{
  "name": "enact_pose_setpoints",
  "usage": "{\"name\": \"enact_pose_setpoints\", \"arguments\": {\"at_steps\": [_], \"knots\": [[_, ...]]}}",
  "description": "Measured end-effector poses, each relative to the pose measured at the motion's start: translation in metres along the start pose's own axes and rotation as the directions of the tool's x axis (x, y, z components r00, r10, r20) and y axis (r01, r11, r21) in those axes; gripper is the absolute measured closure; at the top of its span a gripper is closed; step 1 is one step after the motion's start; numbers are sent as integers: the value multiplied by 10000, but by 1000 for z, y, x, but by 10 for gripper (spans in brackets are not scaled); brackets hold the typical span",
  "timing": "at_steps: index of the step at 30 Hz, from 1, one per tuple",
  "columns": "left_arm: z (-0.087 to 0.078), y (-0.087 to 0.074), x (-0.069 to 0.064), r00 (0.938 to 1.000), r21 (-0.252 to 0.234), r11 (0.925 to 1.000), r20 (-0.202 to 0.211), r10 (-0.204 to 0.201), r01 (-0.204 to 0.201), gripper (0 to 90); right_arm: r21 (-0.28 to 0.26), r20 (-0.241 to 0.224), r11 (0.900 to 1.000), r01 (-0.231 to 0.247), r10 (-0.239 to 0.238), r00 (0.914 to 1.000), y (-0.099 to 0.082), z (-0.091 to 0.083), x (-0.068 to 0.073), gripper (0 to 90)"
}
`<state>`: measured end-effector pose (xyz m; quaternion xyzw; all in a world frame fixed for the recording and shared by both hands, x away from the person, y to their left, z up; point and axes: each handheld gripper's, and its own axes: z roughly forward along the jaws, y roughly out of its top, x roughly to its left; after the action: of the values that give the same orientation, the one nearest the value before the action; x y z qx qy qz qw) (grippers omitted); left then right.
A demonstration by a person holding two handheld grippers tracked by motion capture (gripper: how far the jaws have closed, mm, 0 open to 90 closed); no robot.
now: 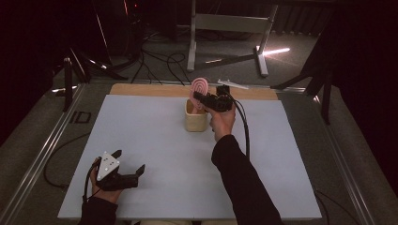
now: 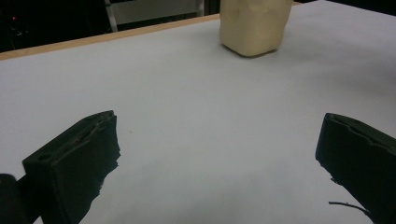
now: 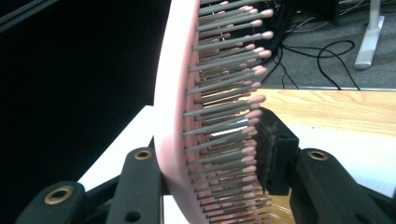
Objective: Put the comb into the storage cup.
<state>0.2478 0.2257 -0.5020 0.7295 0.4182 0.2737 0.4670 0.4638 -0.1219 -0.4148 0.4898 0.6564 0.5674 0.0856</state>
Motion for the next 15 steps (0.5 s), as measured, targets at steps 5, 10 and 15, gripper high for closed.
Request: {"name": "enact_pose_setpoints", "arguments": {"at_steps": [5,10,15], "knots": [[0,0,0,10000,1,10000,3,3,-3,2,32,-22,10000,22,-22,10000,-2,2,0,590],[0,0,0,10000,22,10000,13,23,-23,2,48,-14,10000,7,-7,10000,-3,3,1,587],[0,0,0,10000,22,10000,12,21,-21,2,51,-24,10000,-12,12,10000,-4,3,1,586]]}}
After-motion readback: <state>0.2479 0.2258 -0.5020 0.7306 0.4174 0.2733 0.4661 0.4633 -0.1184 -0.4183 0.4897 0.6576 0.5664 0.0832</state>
